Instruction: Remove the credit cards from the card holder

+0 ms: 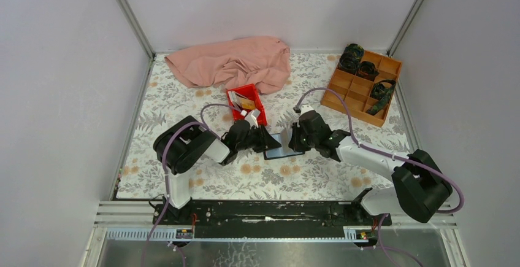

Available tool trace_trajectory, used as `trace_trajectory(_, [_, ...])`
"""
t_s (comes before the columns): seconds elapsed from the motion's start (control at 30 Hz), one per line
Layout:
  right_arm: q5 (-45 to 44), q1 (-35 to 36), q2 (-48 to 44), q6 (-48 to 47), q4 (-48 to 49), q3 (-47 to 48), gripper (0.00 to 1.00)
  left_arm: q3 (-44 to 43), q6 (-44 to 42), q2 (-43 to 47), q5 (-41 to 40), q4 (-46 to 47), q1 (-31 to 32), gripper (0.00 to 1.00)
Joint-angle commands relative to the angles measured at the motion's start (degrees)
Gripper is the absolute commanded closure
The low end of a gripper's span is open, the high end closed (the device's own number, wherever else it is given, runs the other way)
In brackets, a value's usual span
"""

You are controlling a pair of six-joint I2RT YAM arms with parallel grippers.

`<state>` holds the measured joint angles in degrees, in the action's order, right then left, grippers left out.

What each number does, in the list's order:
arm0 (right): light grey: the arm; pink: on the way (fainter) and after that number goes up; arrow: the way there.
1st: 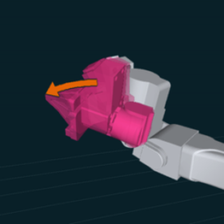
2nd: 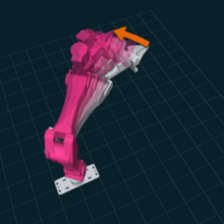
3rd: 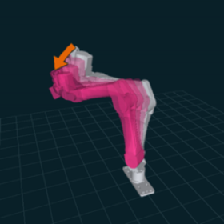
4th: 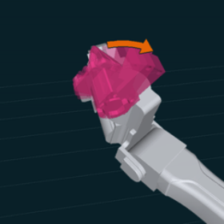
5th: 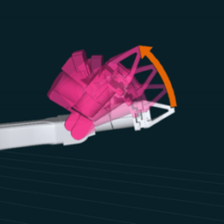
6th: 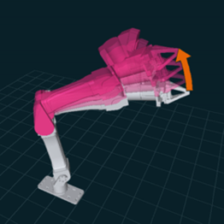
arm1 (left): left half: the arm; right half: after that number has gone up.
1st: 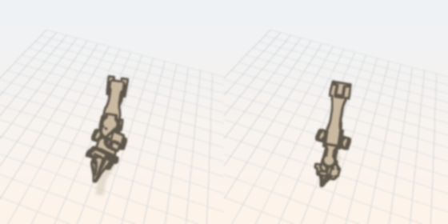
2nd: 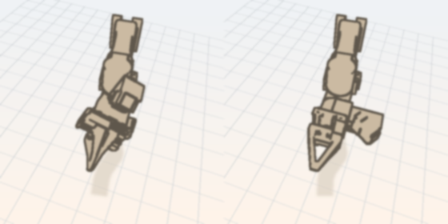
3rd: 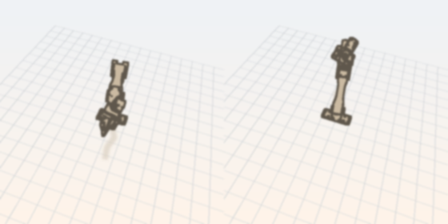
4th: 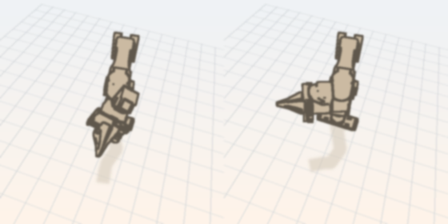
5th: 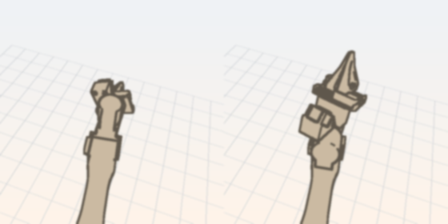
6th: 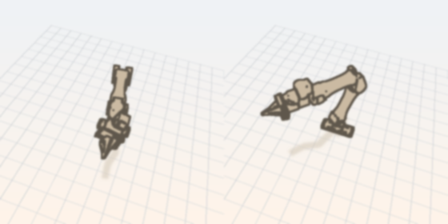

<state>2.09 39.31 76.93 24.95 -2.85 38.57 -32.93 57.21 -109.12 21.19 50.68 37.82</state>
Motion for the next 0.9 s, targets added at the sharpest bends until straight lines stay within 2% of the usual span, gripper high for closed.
trace_trajectory(0.0, [-3.1, 2.2, 0.0, -1.1, -2.1, 2.8, 0.93, 0.4, -2.9, -2.4, -2.7, -5.3, -0.3, 0.73])
trace_trajectory(0.3, [-4.8, 5.7, 1.0, -1.0, -3.2, 4.0, 0.91, -0.4, -2.5, -6.4, -2.0, -3.9, -0.3, 0.74])
trace_trajectory(0.87, [-3.5, 9.4, 4.5, -0.6, -1.0, 5.8, 0.63, 1.5, -2.7, -4.4, -2.6, -4.5, -0.3, 0.75])
